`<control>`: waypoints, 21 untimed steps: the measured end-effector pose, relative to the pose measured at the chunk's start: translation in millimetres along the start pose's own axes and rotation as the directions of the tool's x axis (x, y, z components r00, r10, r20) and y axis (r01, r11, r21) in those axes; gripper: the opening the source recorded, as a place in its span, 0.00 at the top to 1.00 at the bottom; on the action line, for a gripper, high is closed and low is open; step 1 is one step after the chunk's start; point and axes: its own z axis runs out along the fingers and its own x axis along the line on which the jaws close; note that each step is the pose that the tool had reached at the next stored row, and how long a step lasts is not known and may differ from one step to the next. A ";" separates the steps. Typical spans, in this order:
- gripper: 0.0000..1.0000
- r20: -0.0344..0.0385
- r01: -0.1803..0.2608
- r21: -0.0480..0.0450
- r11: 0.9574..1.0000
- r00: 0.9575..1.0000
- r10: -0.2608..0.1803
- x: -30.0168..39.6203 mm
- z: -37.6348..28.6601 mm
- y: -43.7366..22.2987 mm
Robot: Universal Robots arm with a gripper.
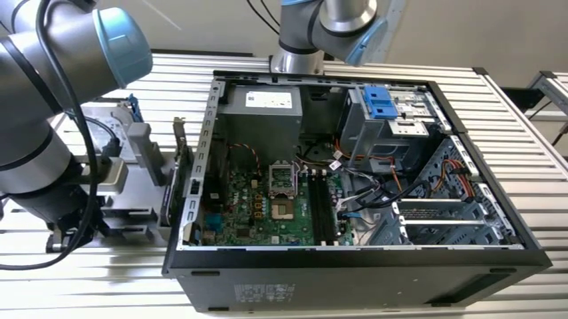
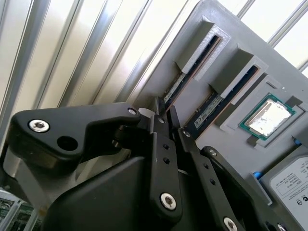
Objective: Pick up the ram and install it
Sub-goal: 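Pick up the ram and move it above insertion slot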
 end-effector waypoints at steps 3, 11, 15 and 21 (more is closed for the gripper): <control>1.00 0.000 0.000 0.000 1.000 1.000 0.000 0.2 0.0 0.0; 1.00 0.000 0.000 0.000 1.000 1.000 0.000 0.8 0.0 0.0; 1.00 0.000 0.000 0.000 1.000 1.000 0.000 2.1 0.1 0.1; 1.00 0.000 0.000 0.000 1.000 1.000 0.000 2.4 -0.5 0.1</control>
